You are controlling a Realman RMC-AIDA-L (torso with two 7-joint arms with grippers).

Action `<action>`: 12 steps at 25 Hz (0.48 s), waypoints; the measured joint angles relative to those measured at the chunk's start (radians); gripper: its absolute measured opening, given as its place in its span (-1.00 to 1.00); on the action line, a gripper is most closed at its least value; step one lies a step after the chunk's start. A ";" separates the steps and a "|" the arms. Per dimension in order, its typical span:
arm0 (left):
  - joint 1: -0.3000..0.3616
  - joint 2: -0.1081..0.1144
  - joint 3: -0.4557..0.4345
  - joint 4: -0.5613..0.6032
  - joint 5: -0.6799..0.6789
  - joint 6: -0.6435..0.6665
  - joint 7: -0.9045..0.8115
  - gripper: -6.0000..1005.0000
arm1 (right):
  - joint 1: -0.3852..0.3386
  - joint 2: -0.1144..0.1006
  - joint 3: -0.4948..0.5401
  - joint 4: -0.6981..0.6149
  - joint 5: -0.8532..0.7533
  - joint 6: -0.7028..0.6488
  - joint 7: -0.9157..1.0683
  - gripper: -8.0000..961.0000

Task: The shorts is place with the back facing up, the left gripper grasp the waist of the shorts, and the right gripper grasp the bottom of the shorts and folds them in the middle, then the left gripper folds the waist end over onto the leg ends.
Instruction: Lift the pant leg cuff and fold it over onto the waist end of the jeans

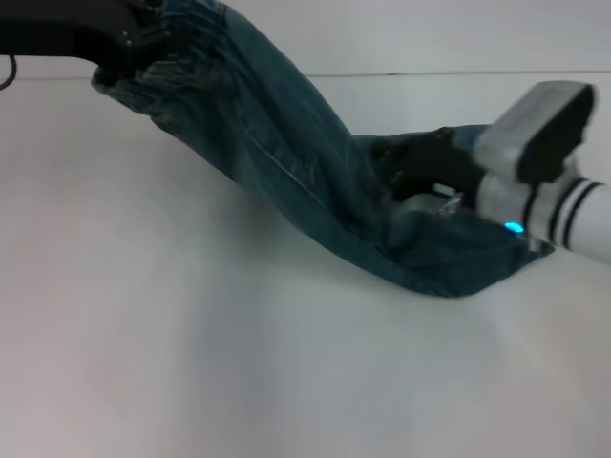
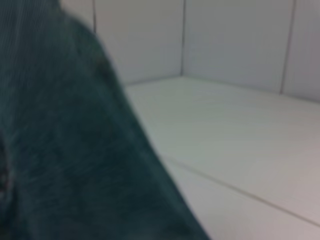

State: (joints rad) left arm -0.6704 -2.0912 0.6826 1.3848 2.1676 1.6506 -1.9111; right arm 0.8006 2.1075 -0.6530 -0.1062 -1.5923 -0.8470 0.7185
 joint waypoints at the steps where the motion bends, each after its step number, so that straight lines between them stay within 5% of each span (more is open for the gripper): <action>1: -0.008 0.000 0.000 0.002 0.000 0.009 -0.006 -0.83 | 0.021 0.001 -0.006 0.024 -0.002 0.013 -0.017 -0.78; 12: -0.057 0.003 0.036 0.025 0.000 0.033 -0.059 -0.83 | 0.191 0.014 -0.091 0.204 -0.077 0.074 -0.031 -0.98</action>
State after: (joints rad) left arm -0.7277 -2.0880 0.7188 1.4101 2.1677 1.6832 -1.9698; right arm 0.9915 2.1213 -0.7442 0.0975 -1.6692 -0.7727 0.6879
